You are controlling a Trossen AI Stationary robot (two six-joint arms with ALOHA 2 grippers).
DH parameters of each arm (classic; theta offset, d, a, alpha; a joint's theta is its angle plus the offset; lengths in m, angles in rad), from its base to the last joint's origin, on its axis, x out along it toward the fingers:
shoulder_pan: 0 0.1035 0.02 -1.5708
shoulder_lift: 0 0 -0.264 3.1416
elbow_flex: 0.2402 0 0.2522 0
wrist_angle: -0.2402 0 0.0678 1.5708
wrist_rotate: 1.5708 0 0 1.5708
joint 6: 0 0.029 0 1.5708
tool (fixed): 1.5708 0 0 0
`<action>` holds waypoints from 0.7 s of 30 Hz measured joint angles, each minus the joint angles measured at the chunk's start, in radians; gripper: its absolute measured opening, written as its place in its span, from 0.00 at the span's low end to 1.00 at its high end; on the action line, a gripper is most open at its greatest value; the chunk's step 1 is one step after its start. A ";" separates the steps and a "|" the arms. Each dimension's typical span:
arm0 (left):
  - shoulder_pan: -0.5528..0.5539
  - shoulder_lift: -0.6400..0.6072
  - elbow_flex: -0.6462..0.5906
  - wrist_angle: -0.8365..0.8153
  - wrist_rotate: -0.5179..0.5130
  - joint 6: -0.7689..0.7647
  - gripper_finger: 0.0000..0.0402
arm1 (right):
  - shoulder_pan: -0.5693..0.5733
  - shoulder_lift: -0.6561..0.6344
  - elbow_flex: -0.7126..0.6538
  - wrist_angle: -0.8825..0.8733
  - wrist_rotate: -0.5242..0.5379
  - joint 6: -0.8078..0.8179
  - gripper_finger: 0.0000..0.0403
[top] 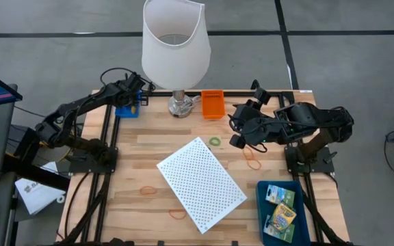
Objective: Pick & Place Office Desk Supplies
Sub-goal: Put the green spring keychain into the blue bin
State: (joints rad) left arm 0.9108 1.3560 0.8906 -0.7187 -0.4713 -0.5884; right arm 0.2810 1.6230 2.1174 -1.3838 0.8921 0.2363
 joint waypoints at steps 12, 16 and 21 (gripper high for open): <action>-0.009 -0.091 0.000 0.011 0.148 -0.021 0.43 | 0.000 0.000 0.000 0.000 0.000 0.000 0.37; -0.046 -0.203 0.000 0.018 0.284 -0.008 0.40 | -0.003 0.000 0.000 0.000 0.000 0.000 0.37; -0.123 -0.348 0.000 0.013 0.394 0.046 0.36 | -0.015 0.000 0.000 -0.026 0.007 0.038 0.37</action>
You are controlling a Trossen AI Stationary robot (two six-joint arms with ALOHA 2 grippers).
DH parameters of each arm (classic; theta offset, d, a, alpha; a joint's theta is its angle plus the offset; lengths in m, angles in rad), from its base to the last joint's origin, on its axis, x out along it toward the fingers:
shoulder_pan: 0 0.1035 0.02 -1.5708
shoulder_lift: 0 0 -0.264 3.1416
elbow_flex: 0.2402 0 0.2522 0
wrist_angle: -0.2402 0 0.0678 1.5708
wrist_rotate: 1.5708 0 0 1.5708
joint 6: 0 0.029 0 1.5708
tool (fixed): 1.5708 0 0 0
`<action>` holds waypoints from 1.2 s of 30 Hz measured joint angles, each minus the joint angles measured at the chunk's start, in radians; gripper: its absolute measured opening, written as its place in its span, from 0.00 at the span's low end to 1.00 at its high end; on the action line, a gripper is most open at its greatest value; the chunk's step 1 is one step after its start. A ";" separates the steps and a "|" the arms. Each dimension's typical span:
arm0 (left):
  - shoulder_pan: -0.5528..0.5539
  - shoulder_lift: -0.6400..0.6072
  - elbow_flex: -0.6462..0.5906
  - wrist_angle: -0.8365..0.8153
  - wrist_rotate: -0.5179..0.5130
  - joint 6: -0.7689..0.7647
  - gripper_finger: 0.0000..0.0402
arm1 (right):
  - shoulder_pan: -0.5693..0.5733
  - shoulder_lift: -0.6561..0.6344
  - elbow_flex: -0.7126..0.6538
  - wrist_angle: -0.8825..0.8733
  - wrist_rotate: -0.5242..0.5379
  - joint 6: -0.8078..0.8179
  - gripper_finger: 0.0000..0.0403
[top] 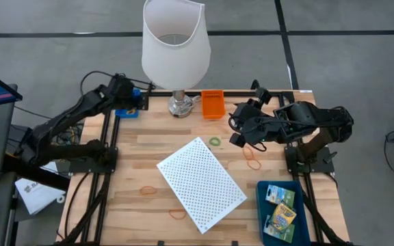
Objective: Pick & Place Office Desk Supplies
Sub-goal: Put the green spring keychain into the blue bin
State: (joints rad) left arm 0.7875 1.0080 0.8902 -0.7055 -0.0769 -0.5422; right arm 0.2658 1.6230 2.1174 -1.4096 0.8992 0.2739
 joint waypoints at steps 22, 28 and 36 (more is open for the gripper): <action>-0.357 -0.189 0.000 0.152 0.058 -0.092 0.33 | -0.159 -0.152 -0.532 -0.028 -0.299 0.870 0.39; -0.379 -0.175 0.000 0.264 0.053 -0.142 0.33 | -0.220 -0.141 -0.721 0.190 -0.513 0.832 0.42; -0.404 -0.173 0.000 0.340 0.003 -0.248 0.31 | -0.303 -0.071 -0.887 0.390 -0.598 0.835 0.41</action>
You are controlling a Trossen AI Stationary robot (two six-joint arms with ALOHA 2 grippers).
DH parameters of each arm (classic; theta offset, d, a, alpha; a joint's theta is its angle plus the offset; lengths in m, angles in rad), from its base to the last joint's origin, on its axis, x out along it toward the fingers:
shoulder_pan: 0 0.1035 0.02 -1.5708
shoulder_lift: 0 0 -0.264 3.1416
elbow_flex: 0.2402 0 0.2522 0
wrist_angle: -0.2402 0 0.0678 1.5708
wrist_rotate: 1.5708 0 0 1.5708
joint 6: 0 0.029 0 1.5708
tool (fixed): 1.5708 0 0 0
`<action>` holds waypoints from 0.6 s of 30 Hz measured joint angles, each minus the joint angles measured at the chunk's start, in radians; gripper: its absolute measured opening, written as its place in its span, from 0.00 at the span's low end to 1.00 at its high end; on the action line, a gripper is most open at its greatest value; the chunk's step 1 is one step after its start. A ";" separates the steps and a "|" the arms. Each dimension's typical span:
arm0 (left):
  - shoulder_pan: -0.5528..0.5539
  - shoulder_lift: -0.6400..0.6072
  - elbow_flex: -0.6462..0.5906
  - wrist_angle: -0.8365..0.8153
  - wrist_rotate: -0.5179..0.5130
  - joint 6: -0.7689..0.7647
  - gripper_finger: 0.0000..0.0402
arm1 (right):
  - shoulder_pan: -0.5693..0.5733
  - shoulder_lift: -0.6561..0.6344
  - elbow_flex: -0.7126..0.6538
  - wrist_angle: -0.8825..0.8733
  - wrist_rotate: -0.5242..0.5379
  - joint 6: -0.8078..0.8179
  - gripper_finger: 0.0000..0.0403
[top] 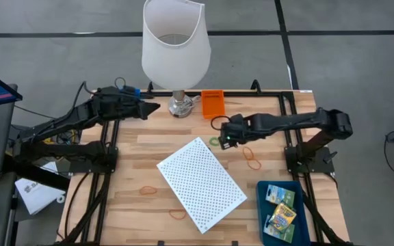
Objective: Pick & Place Office Desk Supplies
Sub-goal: Put the green spring keychain into the blue bin
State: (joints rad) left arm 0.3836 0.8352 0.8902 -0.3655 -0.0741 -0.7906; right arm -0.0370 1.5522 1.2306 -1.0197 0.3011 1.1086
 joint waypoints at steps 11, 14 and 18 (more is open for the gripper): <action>-0.008 0.000 0.000 0.076 -0.078 -0.057 0.30 | -0.150 0.014 -0.126 0.297 -0.147 -0.084 0.37; -0.008 0.000 0.000 0.079 -0.084 -0.061 0.30 | -0.188 0.014 -0.188 0.380 -0.183 -0.077 0.36; -0.008 0.000 0.000 0.088 -0.084 -0.063 0.30 | -0.232 0.014 -0.275 0.480 -0.248 -0.064 0.33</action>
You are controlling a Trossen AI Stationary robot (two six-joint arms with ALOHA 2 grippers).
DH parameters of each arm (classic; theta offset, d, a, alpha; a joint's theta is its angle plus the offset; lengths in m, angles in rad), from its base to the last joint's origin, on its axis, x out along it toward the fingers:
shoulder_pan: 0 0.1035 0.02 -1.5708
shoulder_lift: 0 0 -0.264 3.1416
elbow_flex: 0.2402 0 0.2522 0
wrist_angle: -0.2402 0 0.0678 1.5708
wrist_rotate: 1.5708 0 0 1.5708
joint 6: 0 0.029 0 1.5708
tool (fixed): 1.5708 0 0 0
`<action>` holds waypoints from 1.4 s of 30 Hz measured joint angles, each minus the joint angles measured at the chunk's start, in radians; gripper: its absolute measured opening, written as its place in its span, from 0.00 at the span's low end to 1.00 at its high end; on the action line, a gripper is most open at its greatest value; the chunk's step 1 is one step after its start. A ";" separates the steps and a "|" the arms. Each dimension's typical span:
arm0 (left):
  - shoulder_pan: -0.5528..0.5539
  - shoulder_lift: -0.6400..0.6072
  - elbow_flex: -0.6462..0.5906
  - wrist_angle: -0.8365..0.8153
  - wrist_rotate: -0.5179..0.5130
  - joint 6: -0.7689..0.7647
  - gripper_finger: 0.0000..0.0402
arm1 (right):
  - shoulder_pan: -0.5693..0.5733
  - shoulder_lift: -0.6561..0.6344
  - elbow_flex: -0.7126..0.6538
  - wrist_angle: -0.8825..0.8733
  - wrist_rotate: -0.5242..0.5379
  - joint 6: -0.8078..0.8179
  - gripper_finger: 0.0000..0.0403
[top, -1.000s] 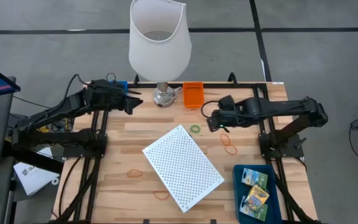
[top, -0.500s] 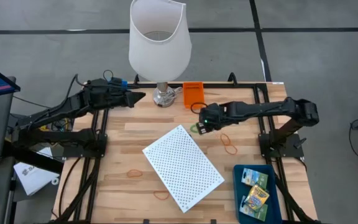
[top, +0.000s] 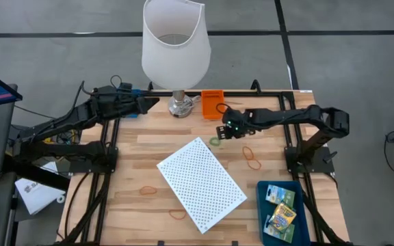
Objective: Pick & Place Office Desk Supplies
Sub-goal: Put the green spring keychain into the blue bin
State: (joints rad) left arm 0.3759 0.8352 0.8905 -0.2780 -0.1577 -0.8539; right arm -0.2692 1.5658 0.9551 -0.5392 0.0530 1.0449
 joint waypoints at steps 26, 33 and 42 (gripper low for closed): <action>0.000 0.061 0.000 0.058 0.001 -0.019 0.30 | 0.034 0.150 -0.032 0.213 -0.029 0.013 0.29; 0.000 0.063 0.000 0.058 0.009 -0.019 0.30 | 0.034 0.222 0.023 0.202 -0.011 -0.007 0.29; -0.003 0.062 0.000 0.080 0.034 -0.019 0.30 | 0.063 0.299 0.082 0.129 0.049 -0.058 0.28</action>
State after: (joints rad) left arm 0.3733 0.8970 0.8903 -0.1982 -0.1239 -0.8730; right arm -0.2066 1.8649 1.0375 -0.4106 0.1022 0.9867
